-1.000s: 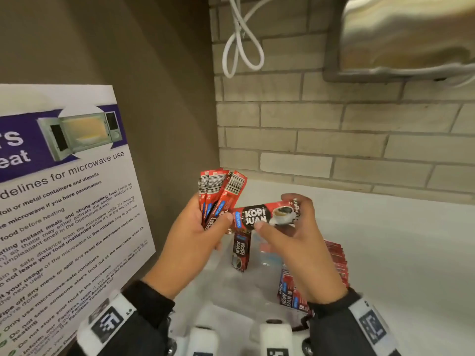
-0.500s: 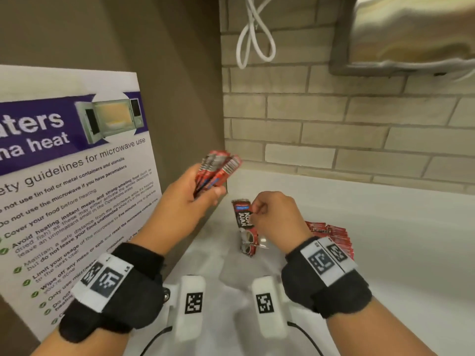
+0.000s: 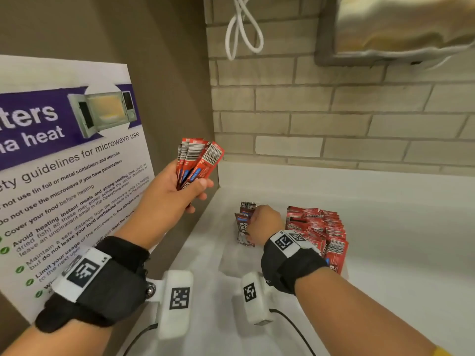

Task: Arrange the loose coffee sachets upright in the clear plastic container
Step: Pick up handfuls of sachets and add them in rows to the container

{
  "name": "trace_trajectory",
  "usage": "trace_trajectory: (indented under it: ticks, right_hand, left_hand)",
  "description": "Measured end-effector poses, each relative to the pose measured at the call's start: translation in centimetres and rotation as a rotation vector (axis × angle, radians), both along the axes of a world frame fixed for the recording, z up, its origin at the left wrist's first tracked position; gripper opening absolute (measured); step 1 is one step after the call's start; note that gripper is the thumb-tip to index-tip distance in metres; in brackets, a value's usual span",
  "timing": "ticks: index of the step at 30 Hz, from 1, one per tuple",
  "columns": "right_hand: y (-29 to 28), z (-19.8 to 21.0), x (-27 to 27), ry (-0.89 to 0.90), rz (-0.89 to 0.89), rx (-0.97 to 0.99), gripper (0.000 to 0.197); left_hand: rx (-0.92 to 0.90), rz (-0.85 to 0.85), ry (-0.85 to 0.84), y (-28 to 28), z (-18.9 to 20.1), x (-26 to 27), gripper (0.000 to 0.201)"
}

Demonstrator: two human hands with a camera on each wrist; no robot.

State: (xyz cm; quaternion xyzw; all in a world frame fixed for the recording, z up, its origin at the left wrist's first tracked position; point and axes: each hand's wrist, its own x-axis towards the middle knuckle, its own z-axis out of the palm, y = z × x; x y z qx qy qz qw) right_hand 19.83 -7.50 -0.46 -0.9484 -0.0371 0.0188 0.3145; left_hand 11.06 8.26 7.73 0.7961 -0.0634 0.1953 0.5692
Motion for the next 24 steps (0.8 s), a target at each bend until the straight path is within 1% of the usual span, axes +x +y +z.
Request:
trace_trajectory:
  ticks: [3,7,11,13,16,19,24]
  right_hand:
    - [0.0,-0.8,0.1,0.028,-0.027,0.030,0.025]
    - [-0.4,-1.5,0.5,0.072,-0.035,0.015,0.027]
    - [-0.4,-2.3,1.1,0.133,-0.018,0.008,0.012]
    - [-0.4,-2.8,1.4,0.174,-0.013,0.002,0.024]
    - [-0.3,-3.4,1.5,0.182,0.015,-0.025,0.018]
    - [0.0,-3.8,1.5,0.169,0.031,-0.070,0.023]
    - [0.1,-3.4,1.5,0.162,0.044,-0.093,0.024]
  left_hand:
    - [-0.009,-0.011,0.028,0.0,-0.5,0.2,0.022]
    - [-0.052,-0.043,0.015,-0.1,-0.9,0.3,0.018]
    - [-0.093,-0.059,0.016,-0.2,-1.3,0.4,0.018]
    - [-0.111,-0.066,0.019,-0.2,-1.5,0.4,0.019]
    - [-0.127,-0.081,0.017,-0.2,-1.8,0.4,0.018]
    - [-0.138,-0.085,0.018,-0.1,-2.2,0.4,0.020]
    - [-0.138,-0.091,0.012,-0.1,-2.4,0.4,0.022]
